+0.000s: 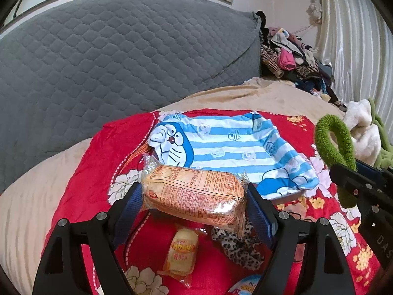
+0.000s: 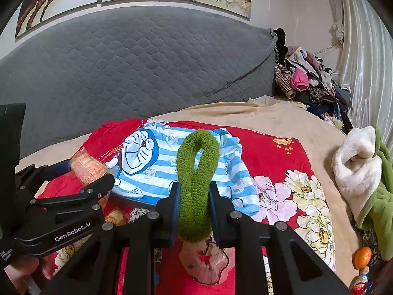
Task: Organize objects
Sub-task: 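Carry the green ring with the right tool over the striped shirt while the left tool carries the bread there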
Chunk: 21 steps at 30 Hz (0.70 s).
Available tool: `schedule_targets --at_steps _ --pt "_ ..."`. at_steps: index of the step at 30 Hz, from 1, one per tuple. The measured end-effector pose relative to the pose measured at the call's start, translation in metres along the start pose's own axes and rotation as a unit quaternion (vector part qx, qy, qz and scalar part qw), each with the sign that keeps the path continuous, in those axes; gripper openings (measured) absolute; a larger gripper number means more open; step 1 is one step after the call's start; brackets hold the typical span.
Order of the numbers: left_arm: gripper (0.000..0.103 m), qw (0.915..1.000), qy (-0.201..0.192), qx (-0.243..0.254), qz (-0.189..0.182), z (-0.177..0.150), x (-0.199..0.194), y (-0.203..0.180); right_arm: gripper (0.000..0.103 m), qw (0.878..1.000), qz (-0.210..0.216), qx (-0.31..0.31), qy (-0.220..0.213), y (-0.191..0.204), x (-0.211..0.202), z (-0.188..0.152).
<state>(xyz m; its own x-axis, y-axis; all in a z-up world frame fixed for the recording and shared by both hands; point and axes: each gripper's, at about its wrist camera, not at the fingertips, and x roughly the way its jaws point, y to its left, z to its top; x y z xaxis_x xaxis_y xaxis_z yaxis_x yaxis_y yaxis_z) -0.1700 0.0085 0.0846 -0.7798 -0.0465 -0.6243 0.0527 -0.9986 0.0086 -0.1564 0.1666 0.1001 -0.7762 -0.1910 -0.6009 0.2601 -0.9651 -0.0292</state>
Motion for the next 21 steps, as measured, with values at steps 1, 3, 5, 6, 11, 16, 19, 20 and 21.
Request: schedule_targets --at_steps 1,3,5,6,11,16,19,20,21 --pt "0.083 1.0 -0.001 0.0 -0.001 0.001 0.001 0.0 0.022 1.0 -0.001 0.0 0.0 -0.001 0.001 0.001" --pt "0.083 1.0 0.001 0.0 -0.003 0.003 0.004 -0.001 0.022 1.0 0.0 0.002 0.001 -0.002 0.004 0.003" --pt "0.083 1.0 0.004 0.002 -0.007 0.006 0.008 -0.003 0.022 1.0 -0.002 0.003 0.002 -0.003 0.007 0.006" --pt "0.083 1.0 0.004 0.002 -0.008 0.006 0.009 -0.003 0.022 1.0 -0.002 0.003 0.002 -0.003 0.008 0.006" --pt "0.083 1.0 0.002 0.002 -0.005 0.012 0.016 -0.005 0.022 1.0 0.0 0.003 -0.001 -0.003 0.015 0.013" --pt "0.083 1.0 0.001 0.001 -0.002 0.018 0.027 -0.005 0.022 1.0 0.001 0.002 -0.002 -0.004 0.025 0.02" --pt "0.083 1.0 0.003 -0.001 0.0 0.021 0.035 -0.005 0.022 1.0 0.003 0.004 -0.001 -0.005 0.032 0.022" --pt "0.083 1.0 0.003 0.0 0.0 0.021 0.037 -0.005 0.022 1.0 0.003 0.004 -0.001 -0.005 0.035 0.023" --pt "0.083 1.0 0.004 0.0 0.001 0.023 0.04 -0.005 0.022 1.0 0.003 0.004 -0.002 -0.006 0.036 0.023"
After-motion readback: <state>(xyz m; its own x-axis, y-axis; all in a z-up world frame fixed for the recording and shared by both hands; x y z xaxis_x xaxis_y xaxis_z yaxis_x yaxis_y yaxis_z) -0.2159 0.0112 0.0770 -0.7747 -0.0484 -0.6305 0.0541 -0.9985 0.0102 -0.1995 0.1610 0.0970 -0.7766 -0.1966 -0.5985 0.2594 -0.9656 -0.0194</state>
